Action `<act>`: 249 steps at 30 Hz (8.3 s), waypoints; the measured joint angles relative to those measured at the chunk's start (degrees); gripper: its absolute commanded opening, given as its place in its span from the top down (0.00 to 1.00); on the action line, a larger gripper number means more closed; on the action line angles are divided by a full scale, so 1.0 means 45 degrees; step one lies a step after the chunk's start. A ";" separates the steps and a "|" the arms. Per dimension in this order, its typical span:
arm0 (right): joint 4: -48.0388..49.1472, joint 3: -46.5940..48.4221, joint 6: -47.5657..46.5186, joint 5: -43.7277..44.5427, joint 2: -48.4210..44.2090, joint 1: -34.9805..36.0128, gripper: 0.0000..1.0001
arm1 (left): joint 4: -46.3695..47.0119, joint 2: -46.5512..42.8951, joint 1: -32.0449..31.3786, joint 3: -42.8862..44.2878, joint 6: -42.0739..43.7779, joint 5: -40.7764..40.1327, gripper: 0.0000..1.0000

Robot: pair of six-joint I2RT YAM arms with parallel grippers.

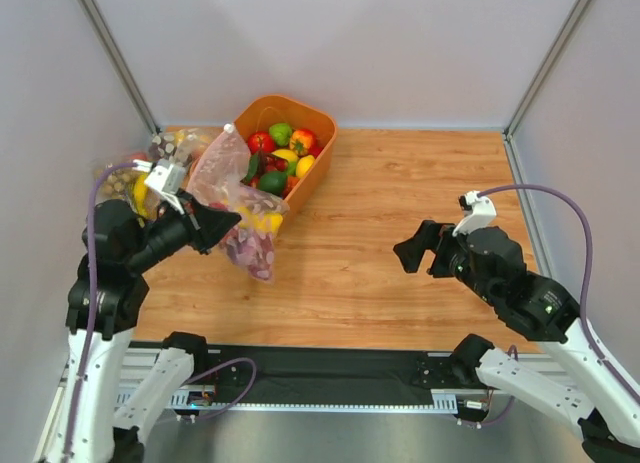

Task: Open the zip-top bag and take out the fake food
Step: Pick up the zipper food storage bag at the center of the board, then place the zipper food storage bag at the center of the board, then pick up the zipper food storage bag at the center of the board.

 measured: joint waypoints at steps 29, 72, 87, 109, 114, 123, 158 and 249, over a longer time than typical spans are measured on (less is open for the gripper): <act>0.0005 -0.1035 -0.0170 0.0991 0.0180 0.0000 0.00 | -0.1112 0.8369 -1.1429 -0.0850 0.4284 -0.6382 0.90; 1.6266 -0.4862 -0.1549 -0.9379 0.8485 -0.2123 0.90 | 0.0447 0.4362 -1.1482 -0.2589 0.4517 -0.4969 0.22; 1.4086 -0.4274 -0.2351 -0.9816 0.5246 -0.2123 0.66 | 0.1690 0.3201 -0.9437 -0.2001 0.4362 -0.5333 0.17; 1.3260 0.0185 -0.3536 -0.9734 1.2930 -0.2171 0.24 | 0.2346 0.3361 -0.8126 -0.2409 0.4284 -0.4328 0.17; 1.3687 0.0223 -0.3230 -1.0448 1.3891 -0.2171 0.91 | 0.2385 0.3342 -0.7975 -0.2414 0.4265 -0.4323 0.17; 1.5076 -0.2064 -0.2045 -1.1502 1.1788 -0.2045 1.00 | 0.2395 0.3249 -0.7708 -0.2482 0.4090 -0.4945 0.17; 0.8233 -0.2477 -0.3973 -1.2254 0.2399 -0.1093 1.00 | 0.3857 0.7499 -0.7660 0.0903 0.3944 0.1685 0.01; 0.9282 -0.3842 -0.2438 -1.1137 -0.0889 -0.1083 1.00 | 0.1302 0.7485 -1.2973 0.3487 0.7393 -0.5474 0.17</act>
